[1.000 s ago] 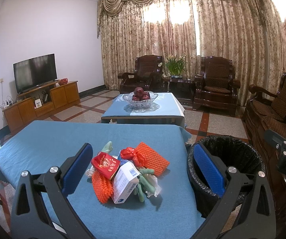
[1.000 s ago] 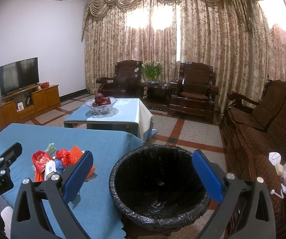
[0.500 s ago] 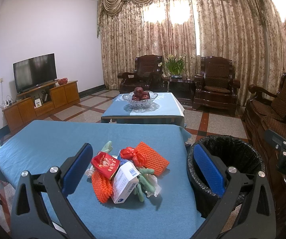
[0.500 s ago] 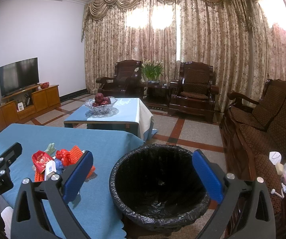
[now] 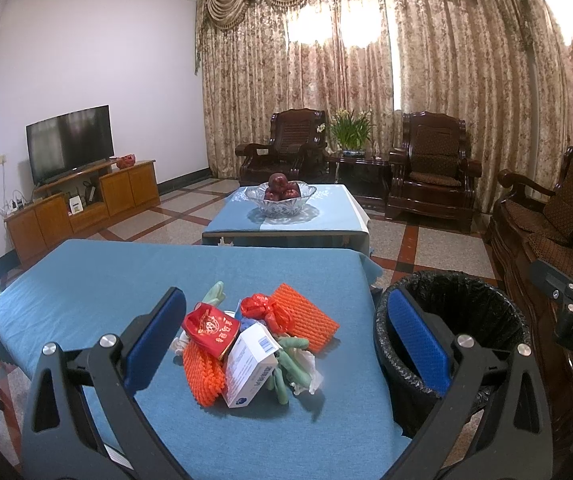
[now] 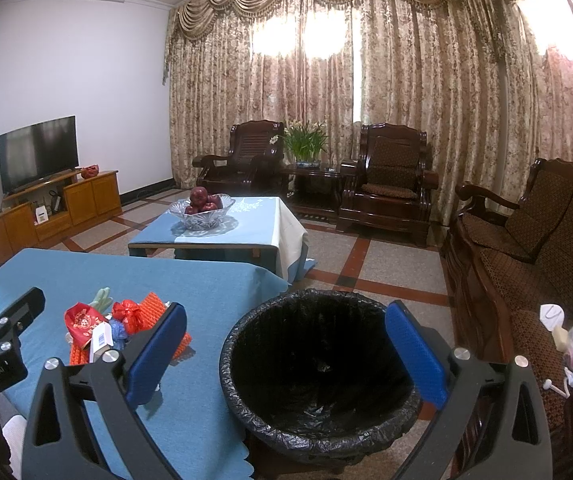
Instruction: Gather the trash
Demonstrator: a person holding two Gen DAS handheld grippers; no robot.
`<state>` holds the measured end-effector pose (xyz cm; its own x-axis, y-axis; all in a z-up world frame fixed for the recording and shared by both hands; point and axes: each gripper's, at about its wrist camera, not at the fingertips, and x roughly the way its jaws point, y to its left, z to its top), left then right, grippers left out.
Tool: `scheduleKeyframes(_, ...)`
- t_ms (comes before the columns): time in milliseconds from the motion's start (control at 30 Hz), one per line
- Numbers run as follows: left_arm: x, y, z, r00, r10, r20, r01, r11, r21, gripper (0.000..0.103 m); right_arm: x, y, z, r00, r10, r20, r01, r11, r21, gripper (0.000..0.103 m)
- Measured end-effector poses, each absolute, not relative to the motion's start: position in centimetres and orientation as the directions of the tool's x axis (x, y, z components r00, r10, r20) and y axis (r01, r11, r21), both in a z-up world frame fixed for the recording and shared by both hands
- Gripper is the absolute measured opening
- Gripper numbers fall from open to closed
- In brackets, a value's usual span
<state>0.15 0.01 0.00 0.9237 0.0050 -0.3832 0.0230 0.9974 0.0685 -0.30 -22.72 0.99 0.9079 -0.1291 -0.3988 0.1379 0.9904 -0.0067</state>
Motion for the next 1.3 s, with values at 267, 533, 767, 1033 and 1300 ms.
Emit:
scheduleKeyframes(267,0.2,0.0,0.0,0.923,0.005,-0.384,0.023,0.997,0.068,0.098,-0.3,-22.7,1.0,0.908,-0.129,-0.399,0.138,0.99,-0.006,0.097)
scheduleKeyframes(533,0.2,0.0,0.0,0.922,0.005,-0.387,0.023,0.998,0.066,0.098,-0.3,-22.8,1.3,0.909,-0.128,-0.398,0.136,0.991,-0.006,0.097)
scheduleKeyframes(767,0.2,0.6,-1.4,0.921,0.011,-0.39,0.018,0.997,0.071,0.098,1.0,-21.4,-1.7,0.905,-0.116,-0.41,0.124,0.992,-0.007,0.097)
scheduleKeyframes(1033,2.5,4.7,-6.0,0.904,0.036,-0.427,-0.011,0.998,0.062,0.098,4.4,-19.4,-4.7,0.879,-0.046,-0.474,0.058,0.998,0.012,0.097)
scheduleKeyframes(1300,3.8,11.1,-11.0,0.855,0.12,-0.505,-0.093,0.993,0.078,0.098,8.2,-14.9,-8.6,0.827,0.085,-0.555,-0.067,0.996,0.053,0.079)
